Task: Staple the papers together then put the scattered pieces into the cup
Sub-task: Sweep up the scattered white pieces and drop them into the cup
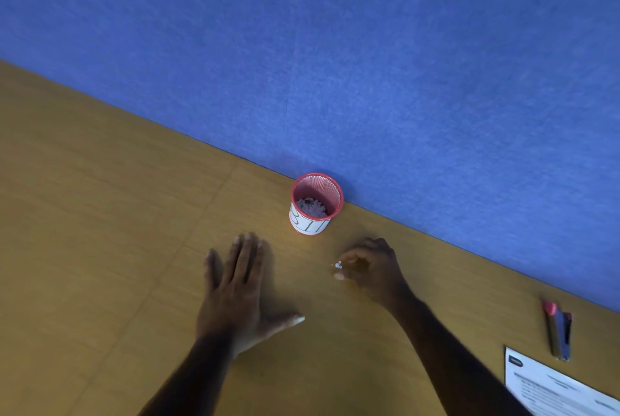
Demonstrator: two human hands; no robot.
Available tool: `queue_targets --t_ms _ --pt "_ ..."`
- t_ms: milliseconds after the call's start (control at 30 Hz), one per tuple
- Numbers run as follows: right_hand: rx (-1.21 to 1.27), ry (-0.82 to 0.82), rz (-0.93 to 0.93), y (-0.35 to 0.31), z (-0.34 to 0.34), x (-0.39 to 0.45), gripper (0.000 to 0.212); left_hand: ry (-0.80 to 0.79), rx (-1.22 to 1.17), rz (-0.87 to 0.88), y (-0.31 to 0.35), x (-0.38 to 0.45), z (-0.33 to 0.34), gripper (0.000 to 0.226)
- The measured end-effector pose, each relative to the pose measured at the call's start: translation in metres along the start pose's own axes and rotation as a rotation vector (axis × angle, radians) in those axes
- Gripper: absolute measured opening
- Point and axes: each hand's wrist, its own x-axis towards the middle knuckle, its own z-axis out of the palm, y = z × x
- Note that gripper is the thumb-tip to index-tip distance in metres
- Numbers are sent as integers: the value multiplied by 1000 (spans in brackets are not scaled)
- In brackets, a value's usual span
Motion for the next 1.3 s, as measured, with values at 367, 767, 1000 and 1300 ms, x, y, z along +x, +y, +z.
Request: queue_targets --t_ms 367,767,1000,1300 --pt "-63 16 -64 5 6 1 25 -6 -1 -9 0 0 -1 139" --pt "-81 7 -122 -5 5 -2 29 -5 -8 -5 0 0 -1 139" --pt "421 190 66 -39 -33 23 11 8 -24 1 -1 0 0 138" --pt "162 236 -148 -86 -48 75 13 0 -14 2 -1 0 1 139"
